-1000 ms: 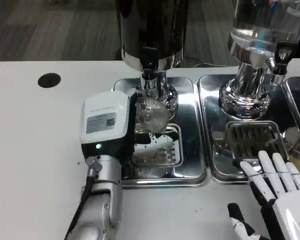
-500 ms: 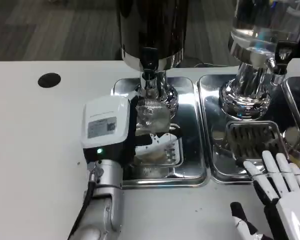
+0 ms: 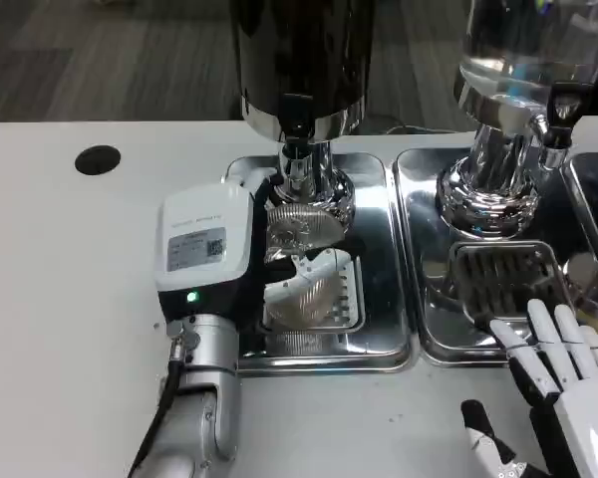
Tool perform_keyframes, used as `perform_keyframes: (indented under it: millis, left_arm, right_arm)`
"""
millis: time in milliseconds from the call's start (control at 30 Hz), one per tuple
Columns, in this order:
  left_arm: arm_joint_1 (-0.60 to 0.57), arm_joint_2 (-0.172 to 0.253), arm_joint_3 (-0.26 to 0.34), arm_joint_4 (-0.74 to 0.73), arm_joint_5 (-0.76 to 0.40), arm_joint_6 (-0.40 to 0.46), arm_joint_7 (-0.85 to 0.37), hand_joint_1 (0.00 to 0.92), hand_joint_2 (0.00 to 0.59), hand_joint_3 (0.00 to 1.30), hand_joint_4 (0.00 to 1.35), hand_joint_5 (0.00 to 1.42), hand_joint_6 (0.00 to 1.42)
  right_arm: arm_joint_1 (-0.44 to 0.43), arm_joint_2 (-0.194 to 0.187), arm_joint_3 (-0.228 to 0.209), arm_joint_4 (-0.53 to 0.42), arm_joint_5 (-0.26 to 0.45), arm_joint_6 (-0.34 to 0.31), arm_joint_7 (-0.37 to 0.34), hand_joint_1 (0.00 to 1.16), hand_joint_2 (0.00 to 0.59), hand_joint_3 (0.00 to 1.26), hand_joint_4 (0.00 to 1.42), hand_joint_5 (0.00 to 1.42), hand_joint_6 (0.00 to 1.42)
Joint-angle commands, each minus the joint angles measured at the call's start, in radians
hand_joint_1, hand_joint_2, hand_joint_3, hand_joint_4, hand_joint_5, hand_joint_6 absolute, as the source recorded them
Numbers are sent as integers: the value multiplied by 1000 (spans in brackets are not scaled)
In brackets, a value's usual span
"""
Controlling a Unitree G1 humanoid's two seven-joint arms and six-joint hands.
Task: Grasp the cup under the faucet to collect the drink, then remove the cup.
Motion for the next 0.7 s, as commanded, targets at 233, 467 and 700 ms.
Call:
perform_keyframes:
  millis: [233, 467, 700]
  left_arm:
    - [34, 11, 3, -62, 19, 24, 19, 19, 25, 237, 189, 375, 484]
    - [103, 29, 27, -241, 17, -7, 37, 22, 27, 185, 144, 324, 374]
    - [125, 64, 35, -398, 29, -48, -6, 22, 32, 154, 101, 297, 321]
  right_arm:
    - [6, -10, -9, 1, 16, -7, -6, 200, 400, 195, 0, 0, 92]
    - [11, -14, -16, -4, 18, -13, -14, 186, 406, 196, 1, 0, 71]
    - [2, -8, -7, -6, 7, -13, -11, 178, 407, 187, 1, 0, 66]
